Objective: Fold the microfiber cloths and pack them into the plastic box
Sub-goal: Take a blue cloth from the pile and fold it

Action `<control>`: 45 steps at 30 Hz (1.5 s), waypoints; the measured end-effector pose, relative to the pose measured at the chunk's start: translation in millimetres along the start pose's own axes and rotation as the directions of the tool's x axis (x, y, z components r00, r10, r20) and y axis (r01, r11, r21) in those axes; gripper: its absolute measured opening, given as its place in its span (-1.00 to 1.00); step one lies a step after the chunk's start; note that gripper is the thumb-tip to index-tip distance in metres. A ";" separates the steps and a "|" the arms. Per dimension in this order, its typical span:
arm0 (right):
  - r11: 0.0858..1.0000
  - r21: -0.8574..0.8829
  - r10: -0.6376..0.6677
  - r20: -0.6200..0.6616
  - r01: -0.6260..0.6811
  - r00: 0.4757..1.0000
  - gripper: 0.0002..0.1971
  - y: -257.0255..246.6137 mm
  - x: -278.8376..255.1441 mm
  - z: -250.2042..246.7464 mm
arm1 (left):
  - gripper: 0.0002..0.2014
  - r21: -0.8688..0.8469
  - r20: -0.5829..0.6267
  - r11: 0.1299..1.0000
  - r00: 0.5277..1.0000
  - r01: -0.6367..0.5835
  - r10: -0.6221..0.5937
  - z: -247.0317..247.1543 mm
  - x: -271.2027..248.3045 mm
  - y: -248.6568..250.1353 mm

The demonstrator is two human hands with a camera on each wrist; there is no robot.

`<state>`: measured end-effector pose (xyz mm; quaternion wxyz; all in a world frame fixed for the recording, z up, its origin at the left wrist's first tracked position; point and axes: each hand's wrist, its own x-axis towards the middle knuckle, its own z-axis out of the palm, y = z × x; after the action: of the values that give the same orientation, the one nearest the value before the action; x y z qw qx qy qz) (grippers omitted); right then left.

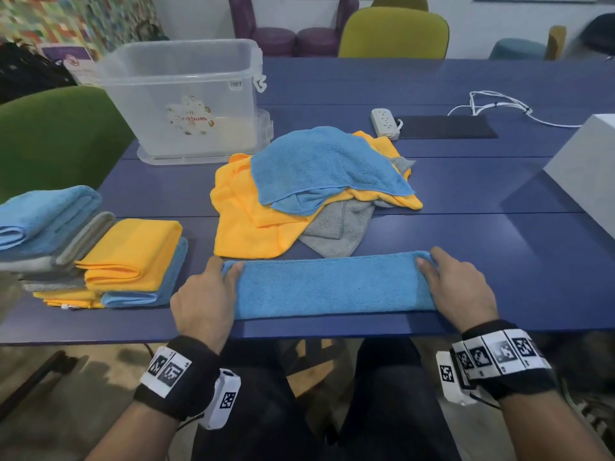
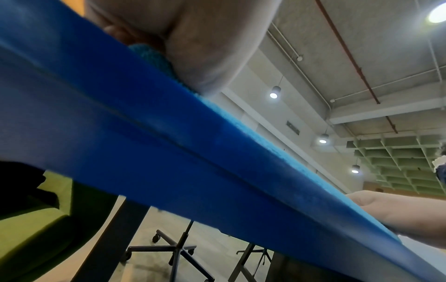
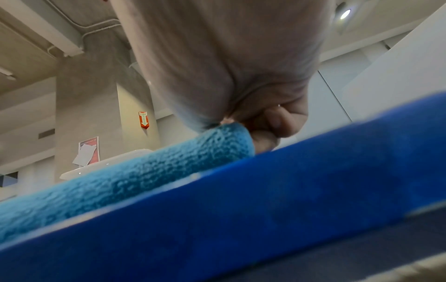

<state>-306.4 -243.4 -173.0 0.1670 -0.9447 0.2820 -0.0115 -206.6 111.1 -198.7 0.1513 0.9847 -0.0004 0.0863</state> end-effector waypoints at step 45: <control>0.822 0.049 -0.569 0.073 0.567 0.819 -0.31 -120.3 -55.6 81.0 | -0.41 -0.063 0.123 0.840 0.831 -0.540 0.543 45.2 -36.4 58.9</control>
<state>-280.2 -94.0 -206.8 0.1797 -0.9832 -0.0195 -0.0245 -236.3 40.5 -229.8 0.1329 0.9458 -0.2904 0.0582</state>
